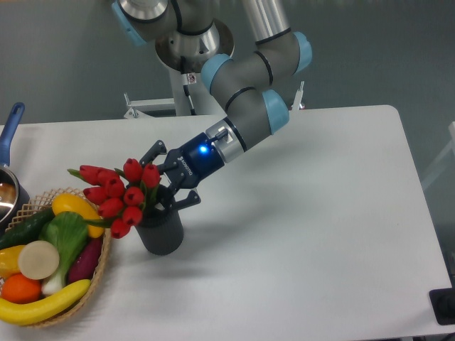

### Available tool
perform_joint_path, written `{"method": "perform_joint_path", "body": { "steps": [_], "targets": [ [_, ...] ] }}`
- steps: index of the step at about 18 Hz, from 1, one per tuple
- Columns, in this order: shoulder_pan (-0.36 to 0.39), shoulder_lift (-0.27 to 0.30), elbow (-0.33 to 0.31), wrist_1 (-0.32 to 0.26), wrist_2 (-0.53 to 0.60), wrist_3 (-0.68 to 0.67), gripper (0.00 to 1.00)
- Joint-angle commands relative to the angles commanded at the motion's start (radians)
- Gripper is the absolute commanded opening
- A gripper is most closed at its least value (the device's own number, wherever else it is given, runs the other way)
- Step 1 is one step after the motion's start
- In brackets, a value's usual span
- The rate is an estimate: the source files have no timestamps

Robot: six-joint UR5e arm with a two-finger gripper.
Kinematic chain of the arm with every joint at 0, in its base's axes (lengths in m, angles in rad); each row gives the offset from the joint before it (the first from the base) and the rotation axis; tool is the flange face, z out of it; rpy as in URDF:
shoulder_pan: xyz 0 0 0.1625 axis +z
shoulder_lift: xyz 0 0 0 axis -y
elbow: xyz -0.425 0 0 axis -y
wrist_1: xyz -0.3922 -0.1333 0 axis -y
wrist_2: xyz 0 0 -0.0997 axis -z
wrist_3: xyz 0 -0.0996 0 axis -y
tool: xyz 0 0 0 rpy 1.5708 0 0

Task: Insert the flowers into the vase
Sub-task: 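Open the gripper and pull it back from the tulips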

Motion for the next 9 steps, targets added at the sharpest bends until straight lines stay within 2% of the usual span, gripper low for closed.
{"method": "perform_joint_path", "body": {
  "steps": [4, 9],
  "targets": [
    [0.011, 0.017, 0.006, 0.002, 0.067, 0.02, 1.0],
    [0.052, 0.109, 0.005, 0.0, 0.221, 0.017, 1.0]
  ]
}}
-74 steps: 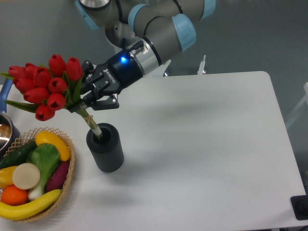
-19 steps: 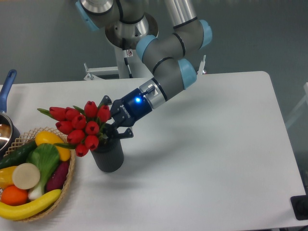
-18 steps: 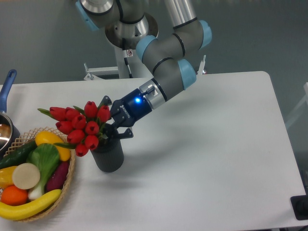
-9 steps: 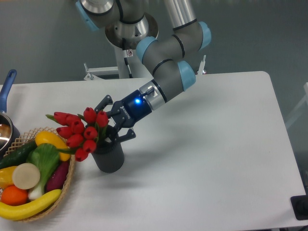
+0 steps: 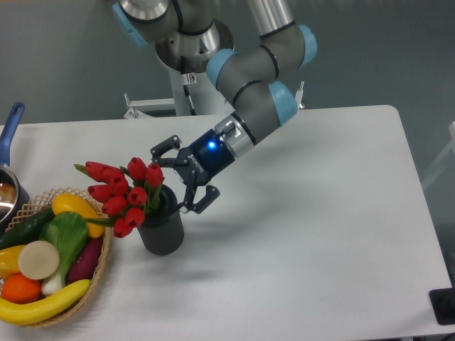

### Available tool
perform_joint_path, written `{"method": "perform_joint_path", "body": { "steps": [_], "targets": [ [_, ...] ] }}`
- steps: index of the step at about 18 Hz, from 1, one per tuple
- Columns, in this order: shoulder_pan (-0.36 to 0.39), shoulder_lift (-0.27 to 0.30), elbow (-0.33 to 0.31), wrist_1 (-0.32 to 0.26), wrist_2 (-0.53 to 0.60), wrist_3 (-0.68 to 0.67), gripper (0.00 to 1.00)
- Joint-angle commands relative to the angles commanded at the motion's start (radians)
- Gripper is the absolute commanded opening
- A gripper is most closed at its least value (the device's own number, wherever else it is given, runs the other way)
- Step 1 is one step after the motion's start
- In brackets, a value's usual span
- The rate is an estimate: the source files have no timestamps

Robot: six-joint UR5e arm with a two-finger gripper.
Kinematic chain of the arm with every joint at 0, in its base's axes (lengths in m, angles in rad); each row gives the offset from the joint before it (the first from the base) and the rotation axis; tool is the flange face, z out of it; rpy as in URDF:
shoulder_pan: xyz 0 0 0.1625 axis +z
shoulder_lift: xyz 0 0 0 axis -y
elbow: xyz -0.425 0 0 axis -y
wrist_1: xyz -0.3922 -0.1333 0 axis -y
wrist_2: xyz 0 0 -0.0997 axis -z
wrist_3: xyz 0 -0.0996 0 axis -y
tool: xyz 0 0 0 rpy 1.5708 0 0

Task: Insert the flowers into the vase

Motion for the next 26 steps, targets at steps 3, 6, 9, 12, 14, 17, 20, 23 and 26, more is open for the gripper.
{"method": "perform_joint_path", "body": {
  "steps": [3, 6, 9, 12, 14, 17, 20, 23, 26],
  "targets": [
    [0.038, 0.063, -0.003, 0.0, 0.089, 0.005, 1.0],
    [0.097, 0.11, 0.011, -0.002, 0.228, 0.037, 1.0],
    [0.173, 0.144, 0.05, -0.002, 0.365, 0.055, 1.0],
    [0.23, 0.205, 0.093, -0.008, 0.526, 0.072, 1.0],
    [0.244, 0.233, 0.129, -0.043, 0.62, 0.09, 1.0],
    [0.271, 0.267, 0.155, -0.125, 0.657, 0.21, 1.0],
    [0.334, 0.299, 0.169, -0.271, 0.696, 0.4, 1.0],
    [0.367, 0.307, 0.202, -0.377, 0.75, 0.532, 1.0],
    [0.39, 0.308, 0.218, -0.428, 0.793, 0.633, 1.0]
  ]
}}
